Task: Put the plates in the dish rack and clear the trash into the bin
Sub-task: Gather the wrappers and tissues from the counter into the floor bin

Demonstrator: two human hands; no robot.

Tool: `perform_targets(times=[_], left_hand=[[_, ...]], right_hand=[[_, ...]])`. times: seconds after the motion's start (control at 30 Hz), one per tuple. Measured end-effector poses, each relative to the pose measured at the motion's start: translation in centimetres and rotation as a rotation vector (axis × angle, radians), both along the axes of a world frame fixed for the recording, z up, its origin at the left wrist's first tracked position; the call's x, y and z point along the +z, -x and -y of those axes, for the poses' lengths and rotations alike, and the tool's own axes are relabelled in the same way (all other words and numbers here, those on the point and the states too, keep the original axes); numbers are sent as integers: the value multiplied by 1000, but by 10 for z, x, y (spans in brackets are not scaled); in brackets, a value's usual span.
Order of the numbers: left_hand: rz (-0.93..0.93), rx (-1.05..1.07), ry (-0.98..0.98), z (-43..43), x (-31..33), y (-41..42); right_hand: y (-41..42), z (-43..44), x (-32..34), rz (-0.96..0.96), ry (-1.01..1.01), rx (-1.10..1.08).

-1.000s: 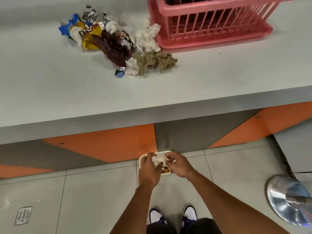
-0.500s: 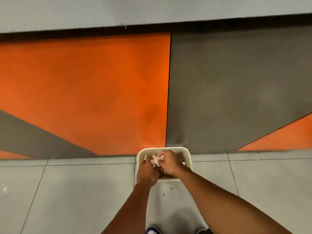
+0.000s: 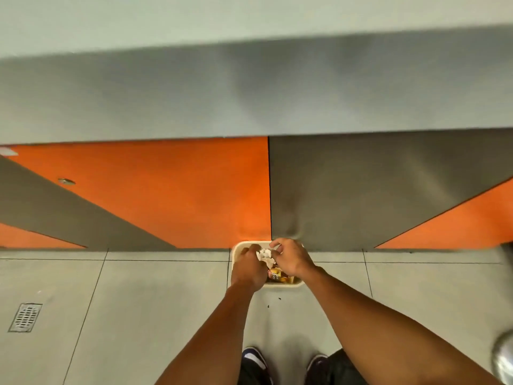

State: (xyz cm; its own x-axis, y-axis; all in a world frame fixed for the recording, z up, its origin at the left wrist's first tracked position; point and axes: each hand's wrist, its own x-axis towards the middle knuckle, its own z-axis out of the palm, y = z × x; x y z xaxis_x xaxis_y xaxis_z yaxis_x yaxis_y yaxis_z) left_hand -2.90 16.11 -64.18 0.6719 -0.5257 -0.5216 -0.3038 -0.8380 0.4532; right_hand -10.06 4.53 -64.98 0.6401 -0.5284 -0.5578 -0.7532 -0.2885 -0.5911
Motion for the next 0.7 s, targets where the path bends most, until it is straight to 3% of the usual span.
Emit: perform_targets(times=[0.3,0.7], left_hand=[[95,6,269,-6,207,32],[220,147,680,-12,474,51]], right_hand=[[42,2,219,165,-28,3],[60,27,498,533,9,41]])
